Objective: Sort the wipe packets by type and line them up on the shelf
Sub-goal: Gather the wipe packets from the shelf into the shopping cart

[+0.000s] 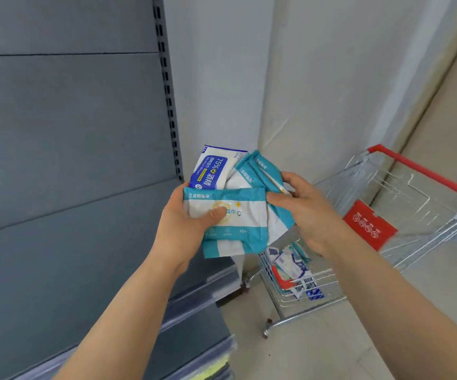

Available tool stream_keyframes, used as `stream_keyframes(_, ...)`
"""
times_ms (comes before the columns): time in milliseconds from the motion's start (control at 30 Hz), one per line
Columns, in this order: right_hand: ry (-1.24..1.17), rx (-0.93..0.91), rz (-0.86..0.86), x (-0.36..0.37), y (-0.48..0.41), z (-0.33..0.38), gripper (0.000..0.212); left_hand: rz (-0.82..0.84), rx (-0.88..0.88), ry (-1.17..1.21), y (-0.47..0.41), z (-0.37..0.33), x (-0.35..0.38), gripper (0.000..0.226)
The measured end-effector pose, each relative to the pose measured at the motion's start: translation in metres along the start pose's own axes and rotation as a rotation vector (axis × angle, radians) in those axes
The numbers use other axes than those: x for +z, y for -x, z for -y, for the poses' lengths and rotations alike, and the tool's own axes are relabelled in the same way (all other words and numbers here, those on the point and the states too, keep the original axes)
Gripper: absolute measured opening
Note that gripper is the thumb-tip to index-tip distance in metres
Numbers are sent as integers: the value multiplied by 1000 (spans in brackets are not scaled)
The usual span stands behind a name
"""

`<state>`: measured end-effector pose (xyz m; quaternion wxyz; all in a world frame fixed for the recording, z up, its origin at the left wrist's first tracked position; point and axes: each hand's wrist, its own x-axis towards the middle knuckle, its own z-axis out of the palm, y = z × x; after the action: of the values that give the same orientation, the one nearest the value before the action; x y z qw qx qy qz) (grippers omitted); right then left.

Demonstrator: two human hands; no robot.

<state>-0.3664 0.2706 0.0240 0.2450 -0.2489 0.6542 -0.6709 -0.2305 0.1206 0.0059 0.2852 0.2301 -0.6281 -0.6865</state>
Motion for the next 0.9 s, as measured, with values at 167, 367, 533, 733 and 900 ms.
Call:
stream_keyframes(167,14,28,-55,-117,-16,-7,34,74,-44,34,-26,28,114,58)
stream_keyframes(367,49,147,-44,-223,-52,-38,38,79,-168,62,-61,80,213,57)
stream_keyframes(533,42,265,-50,-270,-104,-88,37,50,-268,27,-106,132,257,46)
stream_keyframes(733,39,415,-51,-308,-191,-170,37,16,-456,1,-183,217,284,45)
stream_keyframes(900,14,558,-30,-327,-256,-240,33,-4,-619,-32,-241,285,298,54)
